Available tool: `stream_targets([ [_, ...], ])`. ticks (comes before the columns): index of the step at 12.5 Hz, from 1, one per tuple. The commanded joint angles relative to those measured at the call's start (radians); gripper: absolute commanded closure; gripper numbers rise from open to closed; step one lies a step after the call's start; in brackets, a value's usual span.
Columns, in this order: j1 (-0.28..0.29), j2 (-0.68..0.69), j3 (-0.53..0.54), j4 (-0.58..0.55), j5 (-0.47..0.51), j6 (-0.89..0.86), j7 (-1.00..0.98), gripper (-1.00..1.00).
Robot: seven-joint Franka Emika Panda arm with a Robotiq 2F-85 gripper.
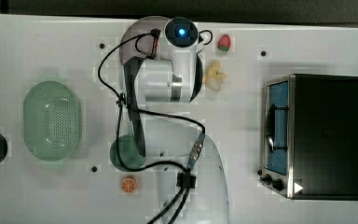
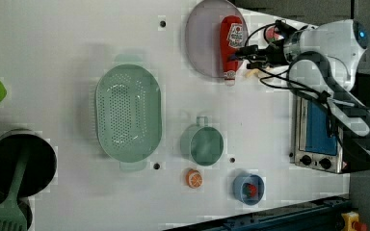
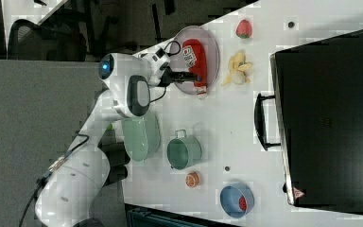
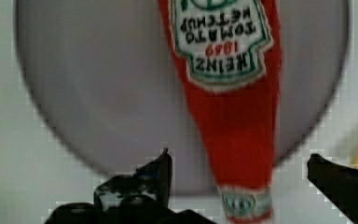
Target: Pick ketchup from plate and place it on table.
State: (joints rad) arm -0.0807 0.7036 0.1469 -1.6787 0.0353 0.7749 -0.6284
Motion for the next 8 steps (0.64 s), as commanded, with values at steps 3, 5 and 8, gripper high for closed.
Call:
stream_targets([
  [3,0.014,0.09,0.002,0.066,-0.095,0.173,-0.063,-1.0],
  [5,0.018,0.121,0.002,0.067,-0.11,0.234,-0.062,-1.0],
  [8,0.02,0.143,0.0,0.068,-0.116,0.267,-0.062,-1.0],
])
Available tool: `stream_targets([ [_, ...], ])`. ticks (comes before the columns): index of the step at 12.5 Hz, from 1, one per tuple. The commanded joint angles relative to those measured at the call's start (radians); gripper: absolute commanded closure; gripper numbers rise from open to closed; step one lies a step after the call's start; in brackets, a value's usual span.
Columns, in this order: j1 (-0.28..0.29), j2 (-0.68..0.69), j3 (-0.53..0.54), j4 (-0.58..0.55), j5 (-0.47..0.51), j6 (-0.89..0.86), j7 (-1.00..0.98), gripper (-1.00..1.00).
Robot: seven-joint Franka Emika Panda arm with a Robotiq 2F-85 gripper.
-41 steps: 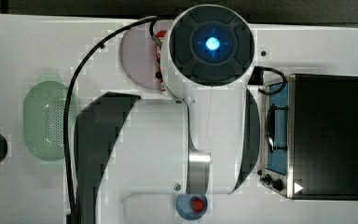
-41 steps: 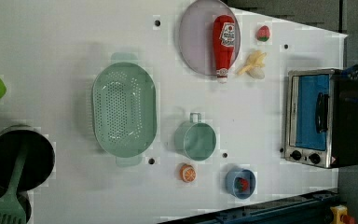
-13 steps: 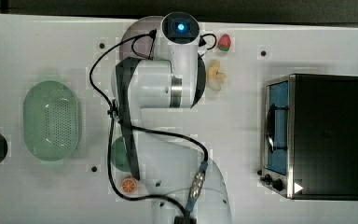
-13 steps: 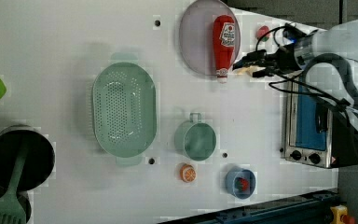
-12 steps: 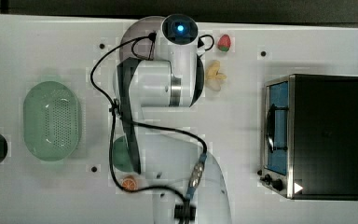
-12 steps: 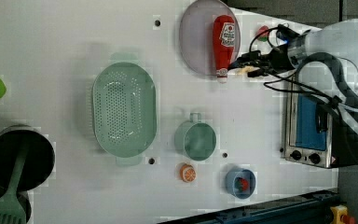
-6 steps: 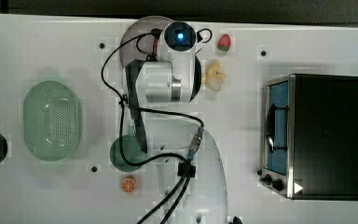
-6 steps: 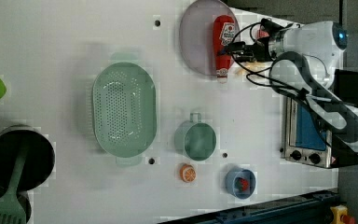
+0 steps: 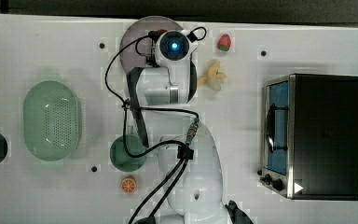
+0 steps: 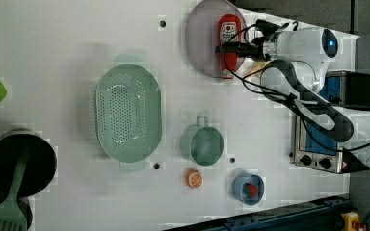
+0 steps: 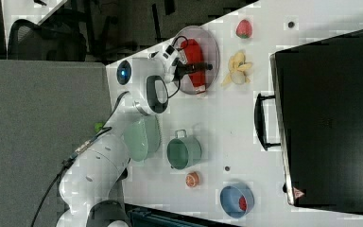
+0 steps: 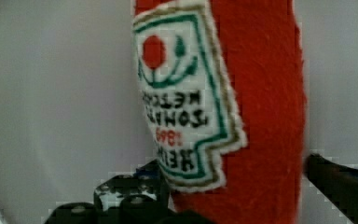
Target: Pick ketchup from plate and place it on table.
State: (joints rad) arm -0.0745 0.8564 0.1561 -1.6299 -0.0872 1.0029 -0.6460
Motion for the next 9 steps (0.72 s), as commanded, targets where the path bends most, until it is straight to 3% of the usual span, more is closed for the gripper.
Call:
stream_targets([
  [1,0.014,-0.009,-0.01,0.019,0.005,0.039,-0.045,-0.91],
  [4,0.014,-0.01,-0.012,0.029,0.002,0.038,-0.045,-0.24],
  [9,0.014,-0.039,-0.005,0.075,0.003,0.031,-0.019,-0.24],
])
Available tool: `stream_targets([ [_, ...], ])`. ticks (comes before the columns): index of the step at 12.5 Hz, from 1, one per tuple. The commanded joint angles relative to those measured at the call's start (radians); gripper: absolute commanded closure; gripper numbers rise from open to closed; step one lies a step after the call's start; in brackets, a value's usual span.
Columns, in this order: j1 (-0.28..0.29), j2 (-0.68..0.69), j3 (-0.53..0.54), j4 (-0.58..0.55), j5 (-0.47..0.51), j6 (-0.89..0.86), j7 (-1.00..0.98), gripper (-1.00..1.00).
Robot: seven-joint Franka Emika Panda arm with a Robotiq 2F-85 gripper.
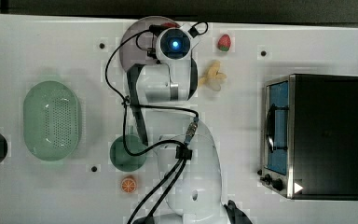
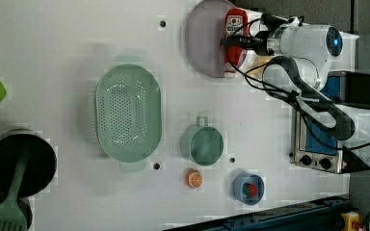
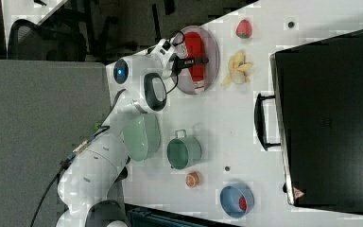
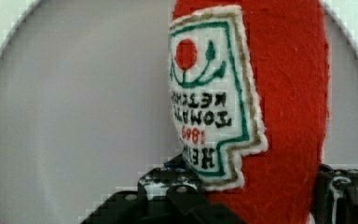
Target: Pick ketchup from plate and place it on table.
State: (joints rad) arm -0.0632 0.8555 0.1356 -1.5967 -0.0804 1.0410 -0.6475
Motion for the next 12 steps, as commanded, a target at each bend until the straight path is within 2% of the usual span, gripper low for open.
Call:
stream_targets([
  [1,0.002,-0.055,0.016,0.06,-0.003,-0.025,0.008,-0.24],
  [5,-0.014,-0.175,0.016,0.11,0.023,-0.266,0.061,-0.24],
  [8,-0.037,-0.296,0.012,0.107,0.1,-0.47,0.061,-0.24],
  [12,-0.076,-0.447,-0.008,0.052,0.102,-0.71,0.061,-0.24],
])
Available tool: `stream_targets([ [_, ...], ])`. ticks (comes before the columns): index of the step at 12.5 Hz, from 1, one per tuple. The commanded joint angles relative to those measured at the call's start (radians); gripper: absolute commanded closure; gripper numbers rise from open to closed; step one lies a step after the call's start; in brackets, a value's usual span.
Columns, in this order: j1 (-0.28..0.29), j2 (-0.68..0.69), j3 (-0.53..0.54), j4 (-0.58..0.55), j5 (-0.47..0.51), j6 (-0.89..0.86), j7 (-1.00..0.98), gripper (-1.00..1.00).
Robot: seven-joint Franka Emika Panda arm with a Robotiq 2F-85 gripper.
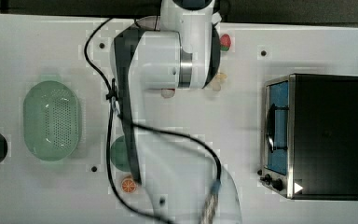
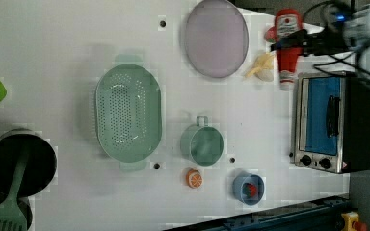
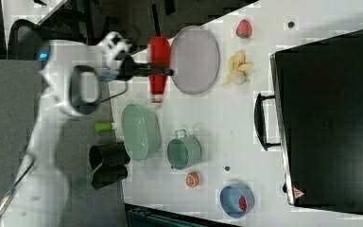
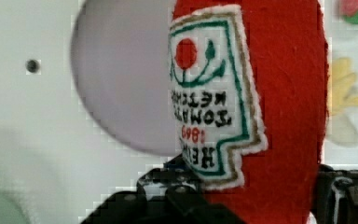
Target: Pick ketchup from plate and place it on table.
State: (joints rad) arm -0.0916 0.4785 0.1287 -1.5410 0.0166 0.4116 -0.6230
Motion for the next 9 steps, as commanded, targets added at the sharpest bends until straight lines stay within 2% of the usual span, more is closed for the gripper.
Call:
stream_targets([
  [1,-0.055,-0.103,-0.008,-0.033,0.005,-0.102,0.036,-0.24],
  [5,-0.065,-0.225,-0.037,-0.221,0.005,-0.085,0.036,-0.24],
  [9,-0.066,-0.306,-0.064,-0.443,0.005,0.026,0.037,-0.24],
])
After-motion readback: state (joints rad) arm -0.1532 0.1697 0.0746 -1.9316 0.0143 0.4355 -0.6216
